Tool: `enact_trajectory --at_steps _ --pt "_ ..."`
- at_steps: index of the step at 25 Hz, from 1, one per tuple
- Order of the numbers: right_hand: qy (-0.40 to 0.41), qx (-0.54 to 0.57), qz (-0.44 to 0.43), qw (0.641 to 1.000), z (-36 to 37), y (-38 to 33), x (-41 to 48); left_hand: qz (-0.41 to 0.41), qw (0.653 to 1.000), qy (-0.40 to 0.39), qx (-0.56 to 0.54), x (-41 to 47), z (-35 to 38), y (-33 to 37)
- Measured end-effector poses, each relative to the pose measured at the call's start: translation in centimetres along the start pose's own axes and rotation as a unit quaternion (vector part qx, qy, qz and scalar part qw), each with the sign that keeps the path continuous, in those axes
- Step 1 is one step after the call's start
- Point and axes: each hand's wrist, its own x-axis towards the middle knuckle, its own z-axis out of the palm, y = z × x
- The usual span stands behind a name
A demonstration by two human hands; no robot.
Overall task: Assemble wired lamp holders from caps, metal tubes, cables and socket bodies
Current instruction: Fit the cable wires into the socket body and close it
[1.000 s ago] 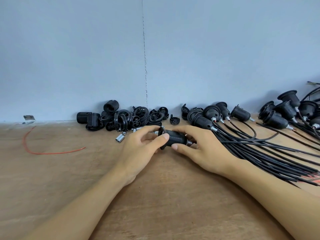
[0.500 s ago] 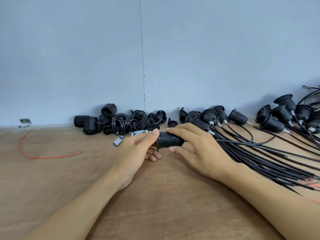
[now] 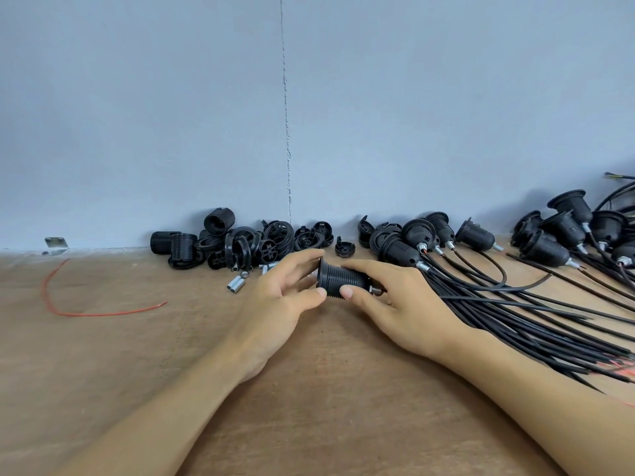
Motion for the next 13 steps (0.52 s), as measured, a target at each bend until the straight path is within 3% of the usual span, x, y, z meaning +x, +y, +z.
enact_trajectory --at_steps 13 --pt "0.006 -0.007 0.033 0.999 0.04 0.38 0.14 0.076 0.995 0.069 0.001 -0.17 1.09 0.02"
